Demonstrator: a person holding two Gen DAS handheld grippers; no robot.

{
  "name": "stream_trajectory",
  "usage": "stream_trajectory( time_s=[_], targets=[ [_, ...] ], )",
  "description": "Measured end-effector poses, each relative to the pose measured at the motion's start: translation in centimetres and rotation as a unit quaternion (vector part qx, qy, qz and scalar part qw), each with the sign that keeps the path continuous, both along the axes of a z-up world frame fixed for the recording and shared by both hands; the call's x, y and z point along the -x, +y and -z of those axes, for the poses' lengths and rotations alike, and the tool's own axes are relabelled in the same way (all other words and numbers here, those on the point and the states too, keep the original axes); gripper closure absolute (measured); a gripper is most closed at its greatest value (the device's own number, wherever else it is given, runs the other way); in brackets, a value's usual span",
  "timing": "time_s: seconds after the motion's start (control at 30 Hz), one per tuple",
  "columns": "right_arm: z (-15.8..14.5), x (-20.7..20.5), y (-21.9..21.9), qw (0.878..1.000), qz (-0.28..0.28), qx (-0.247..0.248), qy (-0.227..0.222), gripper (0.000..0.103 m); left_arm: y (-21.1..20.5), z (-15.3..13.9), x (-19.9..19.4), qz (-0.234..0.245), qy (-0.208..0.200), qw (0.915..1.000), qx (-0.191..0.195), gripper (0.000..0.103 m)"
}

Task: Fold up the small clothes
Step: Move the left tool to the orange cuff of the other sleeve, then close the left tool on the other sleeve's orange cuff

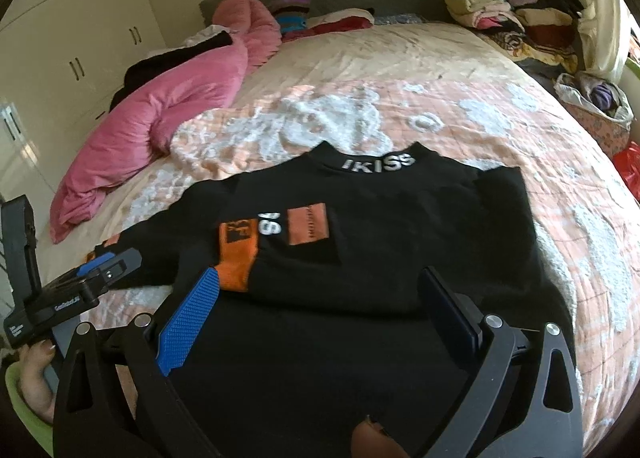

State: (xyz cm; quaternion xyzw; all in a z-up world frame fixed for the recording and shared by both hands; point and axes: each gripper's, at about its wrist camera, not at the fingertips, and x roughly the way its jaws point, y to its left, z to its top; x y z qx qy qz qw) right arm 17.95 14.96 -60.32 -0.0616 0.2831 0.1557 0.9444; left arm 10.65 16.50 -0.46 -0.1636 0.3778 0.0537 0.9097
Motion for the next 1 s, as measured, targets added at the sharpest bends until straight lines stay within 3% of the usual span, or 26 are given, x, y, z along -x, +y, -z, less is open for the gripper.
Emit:
stream_trajectory(
  time_s=[0.37, 0.5, 0.77, 1.0],
  targets=[
    [-0.2, 0.9, 5.0, 0.999, -0.048, 0.019, -0.010, 0.004, 3.4, -1.3, 1.7, -0.060, -0.015, 0.9978, -0.021, 0.009],
    [-0.1, 1.2, 6.8, 0.997, -0.067, 0.027, -0.010, 0.004, 5.0, -1.8, 2.3, -0.105, -0.019, 0.9936, -0.035, 0.009],
    [0.4, 1.6, 9.8, 0.994, -0.102, 0.037, -0.006, 0.004, 8.7, -1.6, 3.7, -0.174, -0.023, 0.9843, -0.017, 0.009],
    [1.1, 2.2, 12.5, 0.989, -0.140, 0.048, -0.001, 0.004, 10.7, -1.2, 4.7, -0.208, -0.015, 0.9778, -0.019, 0.009]
  ],
)
